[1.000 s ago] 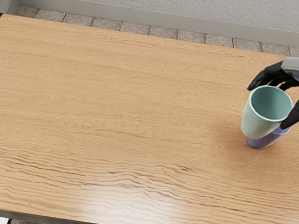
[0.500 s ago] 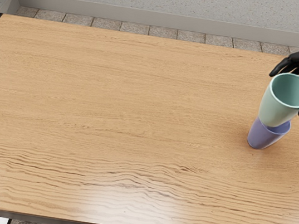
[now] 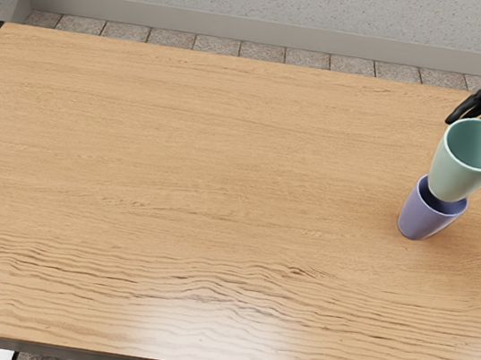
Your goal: Pick up cup and place in cup with right hand
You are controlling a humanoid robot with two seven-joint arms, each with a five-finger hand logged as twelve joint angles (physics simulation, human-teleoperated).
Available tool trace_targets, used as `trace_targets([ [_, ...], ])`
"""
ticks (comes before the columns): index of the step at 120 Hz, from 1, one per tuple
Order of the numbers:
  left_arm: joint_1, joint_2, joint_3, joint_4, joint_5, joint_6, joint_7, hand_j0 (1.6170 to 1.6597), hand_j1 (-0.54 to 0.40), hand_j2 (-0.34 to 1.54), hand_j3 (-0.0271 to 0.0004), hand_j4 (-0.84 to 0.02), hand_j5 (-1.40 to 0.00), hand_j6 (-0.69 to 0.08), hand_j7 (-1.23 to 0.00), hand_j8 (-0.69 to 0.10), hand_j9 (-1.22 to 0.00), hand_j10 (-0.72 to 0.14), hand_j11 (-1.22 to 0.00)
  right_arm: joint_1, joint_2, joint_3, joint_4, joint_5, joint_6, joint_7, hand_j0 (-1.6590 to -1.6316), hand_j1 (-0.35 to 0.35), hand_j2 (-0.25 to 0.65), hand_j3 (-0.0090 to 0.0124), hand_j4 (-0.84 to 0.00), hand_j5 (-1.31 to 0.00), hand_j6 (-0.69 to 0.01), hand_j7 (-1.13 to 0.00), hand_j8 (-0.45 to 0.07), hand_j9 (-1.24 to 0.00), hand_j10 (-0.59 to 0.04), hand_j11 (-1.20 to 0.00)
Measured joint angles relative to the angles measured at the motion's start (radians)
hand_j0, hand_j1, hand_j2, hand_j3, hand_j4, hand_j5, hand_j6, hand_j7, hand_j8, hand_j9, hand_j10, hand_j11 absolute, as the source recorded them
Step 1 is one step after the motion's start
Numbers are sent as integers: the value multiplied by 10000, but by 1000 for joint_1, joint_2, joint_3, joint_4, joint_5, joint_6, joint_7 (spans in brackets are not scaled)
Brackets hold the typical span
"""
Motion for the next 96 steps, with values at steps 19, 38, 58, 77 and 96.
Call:
trace_targets([
  [19, 0, 0, 0, 0, 0, 0, 0, 16581, 3353, 25, -2, -115, -150, -116, -149, -115, -149, -115, -149, -17, 11, -1, -10, -18, -16, 1, -16573, 925, 681, 0, -4300, -5710, -3531, -5638, -3237, -5715, -4295, -5715],
  [38, 0, 0, 0, 0, 0, 0, 0, 16581, 3354, 25, -2, -115, -150, -116, -149, -116, -149, -115, -149, -29, 14, -1, -20, -31, -21, 2, -16575, 949, 731, 3, -4305, -5723, -3507, -5647, -3258, -5737, -4294, -5737],
  [58, 0, 0, 0, 0, 0, 0, 0, 16581, 3354, 25, -2, -115, -150, -116, -149, -116, -149, -115, -149, -41, 26, -1, -38, -40, -23, 8, -16576, 957, 743, 3, -4298, -5738, -3503, -5651, -3228, -5757, -4284, -5758],
  [77, 0, 0, 0, 0, 0, 0, 0, 16581, 3354, 25, -2, -115, -150, -116, -149, -116, -149, -115, -149, -55, 31, -2, -56, -53, -23, 28, -16575, 963, 740, 3, -4304, -5736, -3491, -5653, -3249, -5749, -4294, -5750],
  [96, 0, 0, 0, 0, 0, 0, 0, 16581, 3354, 25, -2, -115, -149, -116, -149, -116, -149, -115, -149, -60, 58, -1, -77, -57, -23, 35, -16575, 982, 730, -3, -4309, -5731, -3482, -5654, -3160, -5734, -4305, -5734],
])
